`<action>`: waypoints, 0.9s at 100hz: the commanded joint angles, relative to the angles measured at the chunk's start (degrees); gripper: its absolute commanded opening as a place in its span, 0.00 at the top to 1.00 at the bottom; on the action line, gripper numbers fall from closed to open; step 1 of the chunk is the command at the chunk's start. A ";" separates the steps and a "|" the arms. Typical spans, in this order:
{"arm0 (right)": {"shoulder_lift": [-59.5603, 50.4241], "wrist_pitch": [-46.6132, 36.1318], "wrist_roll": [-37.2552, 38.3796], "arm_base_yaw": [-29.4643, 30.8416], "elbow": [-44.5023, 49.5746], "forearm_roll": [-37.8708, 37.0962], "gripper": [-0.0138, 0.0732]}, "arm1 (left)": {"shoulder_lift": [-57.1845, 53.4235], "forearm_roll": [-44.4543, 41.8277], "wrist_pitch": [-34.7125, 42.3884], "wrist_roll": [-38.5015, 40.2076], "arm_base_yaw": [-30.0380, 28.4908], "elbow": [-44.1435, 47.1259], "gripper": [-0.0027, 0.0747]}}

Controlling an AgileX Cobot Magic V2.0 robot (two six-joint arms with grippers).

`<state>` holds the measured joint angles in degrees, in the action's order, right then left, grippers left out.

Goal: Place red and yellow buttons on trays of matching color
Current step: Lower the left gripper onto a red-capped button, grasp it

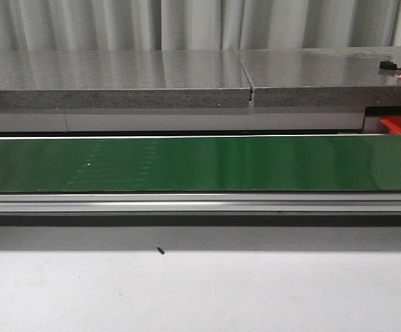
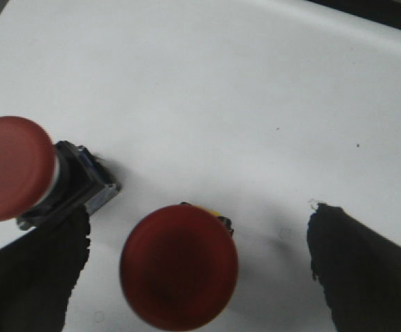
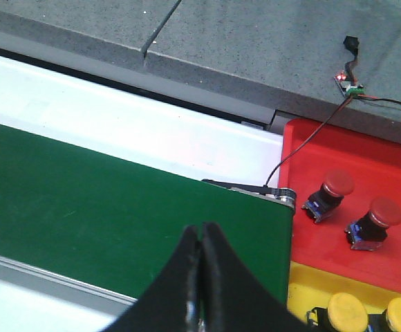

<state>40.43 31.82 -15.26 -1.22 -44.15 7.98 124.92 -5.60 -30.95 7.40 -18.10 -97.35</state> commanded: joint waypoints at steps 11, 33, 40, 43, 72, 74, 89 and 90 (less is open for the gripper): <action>-0.14 -3.76 -0.39 -0.11 -1.42 -0.24 0.92 | -2.48 0.21 3.86 0.04 1.17 -2.10 0.17; -0.14 -3.81 -0.39 -0.11 -1.42 -0.24 0.92 | -2.48 0.21 4.84 0.04 1.17 -2.10 0.17; -0.14 -3.81 -0.39 -0.11 -1.42 -0.24 0.92 | -2.48 -0.21 4.94 0.04 1.17 -2.10 0.17; -0.14 -3.81 -0.39 -0.11 -1.42 -0.24 0.92 | -2.48 -0.44 4.94 0.04 1.17 -2.10 0.17; -0.14 -3.81 -0.39 -0.11 -1.42 -0.24 0.92 | -2.48 -2.26 4.94 0.04 1.17 -2.10 0.45; -0.14 -3.81 -0.39 -0.11 -1.42 -0.24 0.92 | -2.48 -2.44 4.94 0.04 1.17 -2.10 0.47; -0.14 -3.81 -0.39 -0.11 -1.42 -0.24 0.92 | -2.48 -4.36 4.82 0.04 1.06 -2.10 0.68; -0.14 -3.81 -0.39 -0.11 -1.42 -0.24 0.92 | -2.48 -4.36 4.82 0.04 1.06 -2.10 0.69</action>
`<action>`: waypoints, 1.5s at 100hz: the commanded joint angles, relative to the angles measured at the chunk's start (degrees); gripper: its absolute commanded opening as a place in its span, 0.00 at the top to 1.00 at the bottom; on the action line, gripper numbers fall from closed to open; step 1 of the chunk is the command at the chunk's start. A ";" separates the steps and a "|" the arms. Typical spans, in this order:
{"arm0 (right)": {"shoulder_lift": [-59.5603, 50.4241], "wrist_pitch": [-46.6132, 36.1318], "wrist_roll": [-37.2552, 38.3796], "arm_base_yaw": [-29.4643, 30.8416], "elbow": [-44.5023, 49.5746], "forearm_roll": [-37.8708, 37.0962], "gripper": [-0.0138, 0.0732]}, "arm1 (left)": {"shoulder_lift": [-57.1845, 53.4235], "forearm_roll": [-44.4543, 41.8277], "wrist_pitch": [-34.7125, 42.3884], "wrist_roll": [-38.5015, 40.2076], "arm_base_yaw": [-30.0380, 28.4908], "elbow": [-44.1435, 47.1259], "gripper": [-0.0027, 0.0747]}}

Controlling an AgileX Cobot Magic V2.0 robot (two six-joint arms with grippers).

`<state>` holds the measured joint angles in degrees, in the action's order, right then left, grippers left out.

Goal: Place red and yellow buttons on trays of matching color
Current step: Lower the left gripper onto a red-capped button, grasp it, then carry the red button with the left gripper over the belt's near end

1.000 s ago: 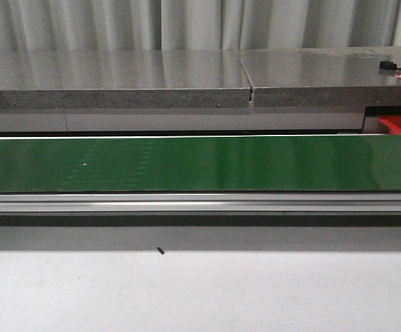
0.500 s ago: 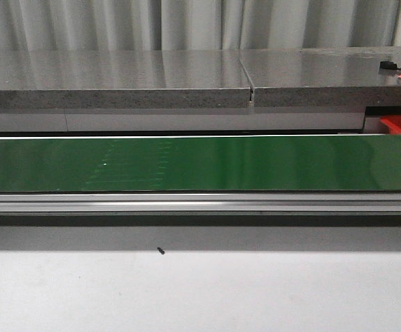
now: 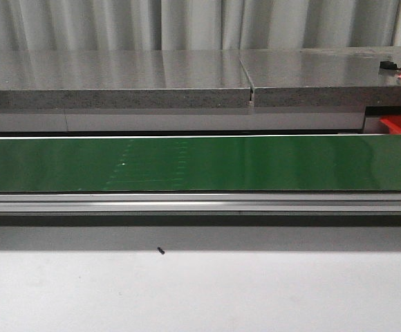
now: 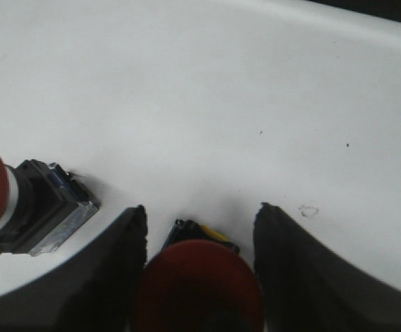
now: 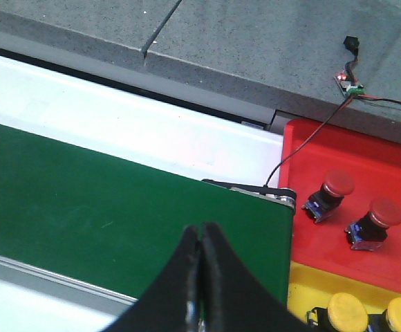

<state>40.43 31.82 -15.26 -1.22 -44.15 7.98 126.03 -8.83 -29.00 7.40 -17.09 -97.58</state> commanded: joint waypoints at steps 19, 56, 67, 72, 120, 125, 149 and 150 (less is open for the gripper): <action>-0.14 -3.81 -0.39 -0.11 -1.42 -0.24 0.92 | -3.71 -1.13 2.17 0.31 -0.98 -1.87 0.80; -0.14 -3.81 -0.39 -0.11 -1.42 -0.24 0.92 | -14.18 2.24 -3.27 0.31 -1.17 -1.87 0.81; -0.14 -3.81 -0.39 -0.11 -1.42 -0.24 0.92 | -19.30 4.73 -7.24 0.31 -1.17 -1.87 0.81; -0.14 -3.81 -0.39 -0.11 -1.42 -0.24 0.92 | -21.40 5.29 -8.95 0.31 -0.88 -1.60 0.81; -0.14 -3.81 -0.39 -0.11 -1.42 -0.24 0.92 | -40.75 9.75 -7.98 -1.54 4.26 19.09 0.81; -0.14 -3.81 -0.39 -0.11 -1.42 -0.24 0.92 | -41.88 9.88 -6.94 -1.54 5.27 21.77 0.81; -0.14 -3.81 -0.39 -0.11 -1.42 -0.24 0.92 | -42.68 12.16 -2.32 -1.54 9.45 29.38 0.81; -0.14 -3.81 -0.39 -0.11 -1.42 -0.24 0.92 | -42.68 12.27 -2.15 -1.54 9.60 29.53 0.81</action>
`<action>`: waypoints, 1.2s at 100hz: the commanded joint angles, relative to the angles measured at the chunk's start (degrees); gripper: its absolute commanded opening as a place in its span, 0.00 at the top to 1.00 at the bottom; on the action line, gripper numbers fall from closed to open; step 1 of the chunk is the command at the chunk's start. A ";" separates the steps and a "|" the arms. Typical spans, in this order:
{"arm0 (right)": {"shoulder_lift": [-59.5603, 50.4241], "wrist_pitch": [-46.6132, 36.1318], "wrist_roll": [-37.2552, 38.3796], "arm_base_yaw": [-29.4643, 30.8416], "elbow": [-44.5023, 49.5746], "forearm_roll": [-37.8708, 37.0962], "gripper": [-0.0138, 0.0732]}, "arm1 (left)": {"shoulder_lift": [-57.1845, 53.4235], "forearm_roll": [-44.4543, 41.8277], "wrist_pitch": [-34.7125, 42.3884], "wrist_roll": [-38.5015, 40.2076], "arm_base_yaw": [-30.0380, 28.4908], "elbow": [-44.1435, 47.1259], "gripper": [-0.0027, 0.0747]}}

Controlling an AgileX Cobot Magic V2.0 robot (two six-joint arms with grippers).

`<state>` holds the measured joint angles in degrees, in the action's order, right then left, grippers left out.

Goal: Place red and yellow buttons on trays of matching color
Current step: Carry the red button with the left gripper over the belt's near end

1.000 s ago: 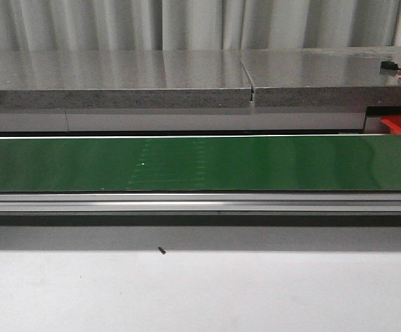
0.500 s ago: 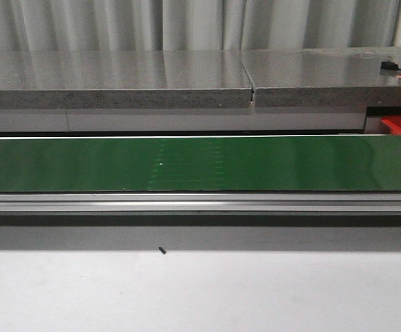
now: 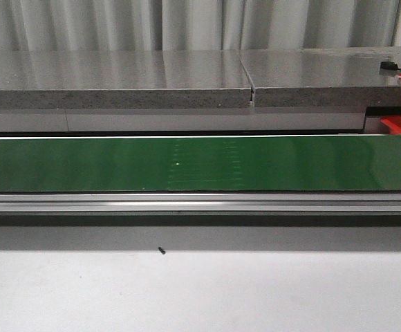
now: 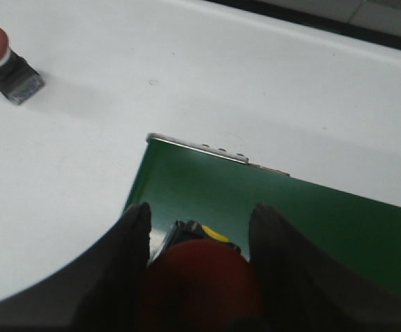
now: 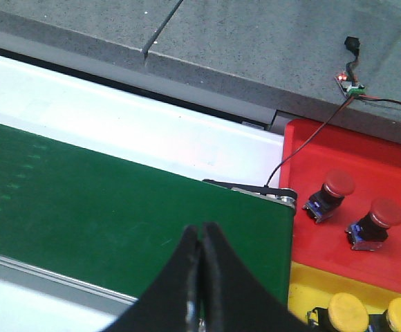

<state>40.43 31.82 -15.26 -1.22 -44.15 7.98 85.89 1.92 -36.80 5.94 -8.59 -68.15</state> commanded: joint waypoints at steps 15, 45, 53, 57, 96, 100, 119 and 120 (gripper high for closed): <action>-0.14 -3.81 -0.39 -0.11 -1.42 -0.24 0.92 | -2.53 2.77 8.38 -0.08 2.04 2.62 0.81; -0.14 -3.81 -0.39 -0.11 -1.42 -0.24 0.92 | -2.43 2.88 14.66 -0.08 2.04 6.69 0.81; -0.14 -3.81 -0.39 -0.11 -1.42 -0.24 0.92 | -2.43 2.88 15.99 -0.08 2.04 7.74 0.81; -0.14 -3.81 -0.39 -0.11 -1.42 -0.24 0.92 | -2.43 2.88 16.47 -0.08 2.04 8.18 0.81; -0.14 -3.81 -0.39 -0.11 -1.42 -0.24 0.92 | -1.69 2.88 18.23 -0.08 2.04 8.94 0.81; -0.14 -3.81 -0.39 -0.11 -1.42 -0.24 0.92 | -1.06 3.00 18.10 -0.08 2.04 8.94 0.81; -0.14 -3.81 -0.39 -0.11 -1.42 -0.24 0.92 | 1.64 3.65 17.87 -0.08 2.04 8.94 0.81; -0.14 -3.81 -0.39 -0.11 -1.42 -0.24 0.92 | 1.86 3.87 17.87 -0.08 2.04 8.94 0.81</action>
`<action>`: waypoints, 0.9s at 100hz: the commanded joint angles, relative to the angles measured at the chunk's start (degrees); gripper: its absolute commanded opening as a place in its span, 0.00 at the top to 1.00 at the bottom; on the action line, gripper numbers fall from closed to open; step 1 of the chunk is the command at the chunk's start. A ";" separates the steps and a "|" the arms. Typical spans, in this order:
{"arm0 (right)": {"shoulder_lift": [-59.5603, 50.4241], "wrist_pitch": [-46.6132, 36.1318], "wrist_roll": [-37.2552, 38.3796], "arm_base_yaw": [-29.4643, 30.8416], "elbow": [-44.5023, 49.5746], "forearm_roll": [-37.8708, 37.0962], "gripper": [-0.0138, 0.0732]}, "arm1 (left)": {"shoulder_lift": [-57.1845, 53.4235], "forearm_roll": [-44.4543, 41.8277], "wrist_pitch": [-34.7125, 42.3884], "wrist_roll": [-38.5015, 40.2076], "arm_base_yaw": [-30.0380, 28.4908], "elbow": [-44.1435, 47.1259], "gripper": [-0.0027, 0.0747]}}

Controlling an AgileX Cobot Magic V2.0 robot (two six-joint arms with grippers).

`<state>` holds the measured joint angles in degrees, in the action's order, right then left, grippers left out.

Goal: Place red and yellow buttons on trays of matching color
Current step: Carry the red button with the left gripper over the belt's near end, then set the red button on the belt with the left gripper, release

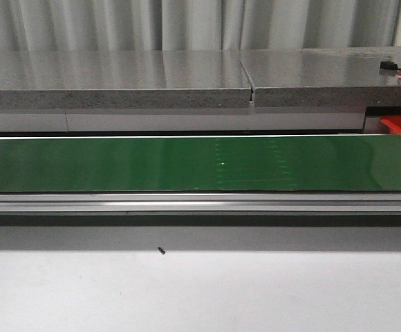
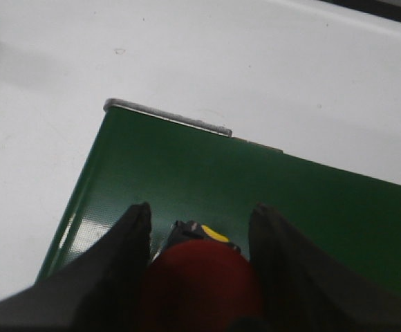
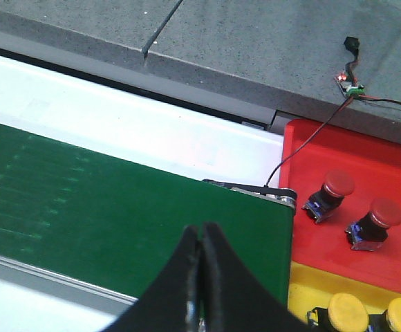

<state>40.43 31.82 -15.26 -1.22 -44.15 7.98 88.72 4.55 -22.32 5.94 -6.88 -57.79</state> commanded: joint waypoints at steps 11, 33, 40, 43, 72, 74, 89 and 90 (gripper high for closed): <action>-0.14 -3.81 -0.39 -0.11 -1.42 -0.24 0.92 | -0.52 1.94 3.24 -0.08 0.33 -1.42 0.81; -0.14 -3.81 -0.39 -0.11 -1.42 -0.24 0.92 | -0.52 2.49 3.02 -0.08 0.33 -1.42 0.71; -0.14 -3.81 -0.39 -0.11 -1.42 -0.24 0.92 | -0.52 2.49 2.93 -0.08 0.33 -1.42 0.58; -0.14 -3.81 -0.39 -0.11 -1.42 -0.24 0.92 | -0.52 2.49 2.93 -0.08 0.33 -1.42 0.50; -0.14 -3.81 -0.39 -0.11 -1.42 -0.24 0.92 | -2.62 2.72 2.71 -0.08 0.33 -2.05 0.09; -0.14 -3.81 -0.39 -0.11 -1.42 -0.24 0.92 | -2.92 2.72 2.61 -0.08 0.33 -2.24 0.09; -0.14 -3.81 -0.39 -0.11 -1.42 -0.24 0.92 | -5.13 2.60 2.04 -0.08 0.33 -4.15 0.11; -0.14 -3.81 -0.39 -0.11 -1.42 -0.24 0.92 | -5.24 2.60 1.86 -0.08 0.33 -4.29 0.11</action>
<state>40.43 31.82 -15.26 -1.22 -44.15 7.98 86.93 6.82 -22.91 5.94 -6.79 -59.08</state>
